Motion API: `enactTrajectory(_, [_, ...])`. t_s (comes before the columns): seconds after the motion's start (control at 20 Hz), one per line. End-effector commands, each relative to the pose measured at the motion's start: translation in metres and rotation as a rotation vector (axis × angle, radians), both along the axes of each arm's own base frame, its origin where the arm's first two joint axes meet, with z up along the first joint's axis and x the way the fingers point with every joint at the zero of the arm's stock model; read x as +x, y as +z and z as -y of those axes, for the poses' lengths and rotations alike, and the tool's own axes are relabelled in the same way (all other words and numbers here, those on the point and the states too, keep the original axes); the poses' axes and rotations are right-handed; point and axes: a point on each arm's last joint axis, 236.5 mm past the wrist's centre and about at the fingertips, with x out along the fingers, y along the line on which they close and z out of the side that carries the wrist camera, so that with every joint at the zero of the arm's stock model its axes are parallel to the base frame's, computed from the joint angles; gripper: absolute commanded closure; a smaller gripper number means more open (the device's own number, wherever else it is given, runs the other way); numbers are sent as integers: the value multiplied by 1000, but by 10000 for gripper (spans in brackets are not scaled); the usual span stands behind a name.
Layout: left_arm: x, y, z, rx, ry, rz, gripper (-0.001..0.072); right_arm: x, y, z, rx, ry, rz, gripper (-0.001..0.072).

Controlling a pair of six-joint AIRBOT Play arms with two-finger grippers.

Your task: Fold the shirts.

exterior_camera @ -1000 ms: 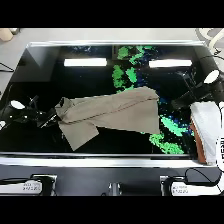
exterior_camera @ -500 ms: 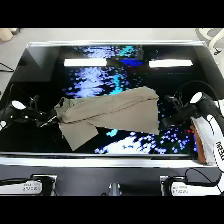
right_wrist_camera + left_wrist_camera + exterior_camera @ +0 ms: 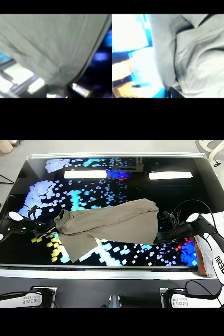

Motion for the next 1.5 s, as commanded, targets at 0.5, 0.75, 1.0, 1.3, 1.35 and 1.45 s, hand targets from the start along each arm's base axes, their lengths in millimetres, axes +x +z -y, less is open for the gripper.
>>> enactTrajectory(0.5, [-4,558,-11,257,173,1487,677,89,503,58,-541,-41,1501,692])
enactTrajectory(0.75, [-180,714,17,268,266,1974,678,-87,689,48,-774,-213,2042,692])
enactTrajectory(1.0, [-216,710,28,323,235,1986,678,-100,657,50,-819,-156,1904,692])
enactTrajectory(1.3, [-175,681,20,376,195,1843,678,-54,612,57,-722,-147,1712,692])
enactTrajectory(1.35, [-155,659,16,406,161,1743,678,-41,591,58,-707,-117,1630,692])
enactTrajectory(1.45, [-104,588,8,425,70,1459,678,-8,527,63,-668,-21,1392,692])
